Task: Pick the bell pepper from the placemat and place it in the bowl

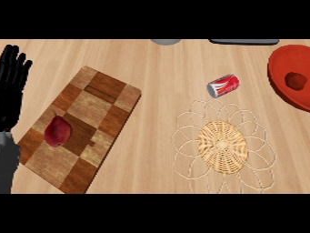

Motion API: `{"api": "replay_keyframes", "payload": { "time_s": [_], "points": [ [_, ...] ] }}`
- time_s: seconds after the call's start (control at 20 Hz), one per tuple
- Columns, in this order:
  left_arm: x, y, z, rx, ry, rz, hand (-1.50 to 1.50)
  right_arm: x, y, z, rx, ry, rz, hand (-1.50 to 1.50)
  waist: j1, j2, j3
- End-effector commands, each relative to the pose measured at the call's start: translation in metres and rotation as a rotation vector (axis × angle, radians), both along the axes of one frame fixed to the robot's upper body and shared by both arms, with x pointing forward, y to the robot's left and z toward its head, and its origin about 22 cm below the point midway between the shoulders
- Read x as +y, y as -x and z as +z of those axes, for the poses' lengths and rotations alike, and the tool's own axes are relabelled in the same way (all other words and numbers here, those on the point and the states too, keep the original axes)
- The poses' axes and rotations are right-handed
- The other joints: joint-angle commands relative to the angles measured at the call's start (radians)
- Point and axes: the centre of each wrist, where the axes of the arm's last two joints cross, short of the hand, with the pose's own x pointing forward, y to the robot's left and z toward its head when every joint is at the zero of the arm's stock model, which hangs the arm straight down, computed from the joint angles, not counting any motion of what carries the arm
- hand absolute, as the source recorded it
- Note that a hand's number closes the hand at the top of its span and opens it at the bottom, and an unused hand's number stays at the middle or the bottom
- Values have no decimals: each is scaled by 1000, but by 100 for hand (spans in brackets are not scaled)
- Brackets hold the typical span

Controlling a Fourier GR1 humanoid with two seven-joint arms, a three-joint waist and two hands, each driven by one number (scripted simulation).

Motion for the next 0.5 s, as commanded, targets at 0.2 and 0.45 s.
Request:
{"api": "replay_keyframes", "payload": {
  "time_s": [0.2, 0.45],
  "points": [
    [3, 7, -1, -8, 5, 4, 0, -49, 71, -3, -81, -57, -32, -150, -7, 0, 6],
    [2, 10, -10, -9, -1, 11, 0, -67, 100, 11, -106, -83, -15, -150, -9, 0, 7]
  ]
}}
